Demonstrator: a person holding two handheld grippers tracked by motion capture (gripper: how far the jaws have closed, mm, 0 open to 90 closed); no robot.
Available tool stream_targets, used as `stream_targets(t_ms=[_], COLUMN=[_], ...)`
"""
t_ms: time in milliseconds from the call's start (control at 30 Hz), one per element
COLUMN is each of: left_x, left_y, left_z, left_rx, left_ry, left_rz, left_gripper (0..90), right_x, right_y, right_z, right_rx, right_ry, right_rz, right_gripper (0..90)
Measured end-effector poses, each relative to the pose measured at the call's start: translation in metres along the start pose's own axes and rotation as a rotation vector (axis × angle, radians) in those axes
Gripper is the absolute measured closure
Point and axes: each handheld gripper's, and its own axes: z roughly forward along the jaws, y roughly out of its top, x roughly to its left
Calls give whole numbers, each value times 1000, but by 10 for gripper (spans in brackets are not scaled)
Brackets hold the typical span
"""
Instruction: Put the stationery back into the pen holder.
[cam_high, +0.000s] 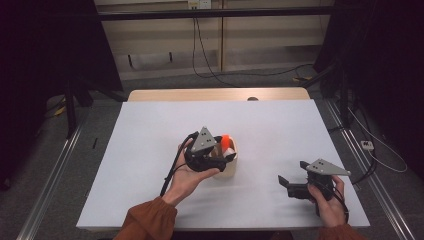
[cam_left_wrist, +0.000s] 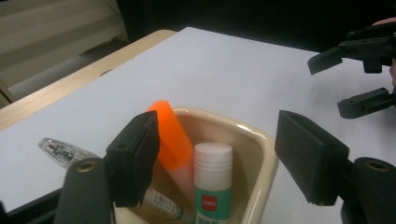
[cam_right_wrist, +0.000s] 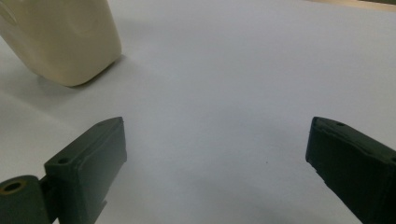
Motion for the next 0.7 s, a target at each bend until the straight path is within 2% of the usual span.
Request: stream_targets(t_ms=[233, 367, 433, 567, 700], left_x=[2, 4, 5, 5, 1], left_y=[3, 3, 3, 2, 0], left_z=[-4, -9, -12, -18, -25], left_rx=[-6, -7, 2, -1, -6], left_ry=[8, -6, -5, -10, -3], left_rz=[-23, -51, -42, -66, -50], left_gripper=[156, 105, 93, 90, 76], right_x=[-1, -1, -1, 0, 0], right_y=[0, 0, 0, 1, 1], right_z=[1, 1, 1, 1, 2], right_rx=[-6, -8, -9, -13, -11], right_ry=[9, 9, 8, 9, 21], right_rz=[5, 7, 8, 8, 11], right_gripper=[51, 51, 51, 52, 51])
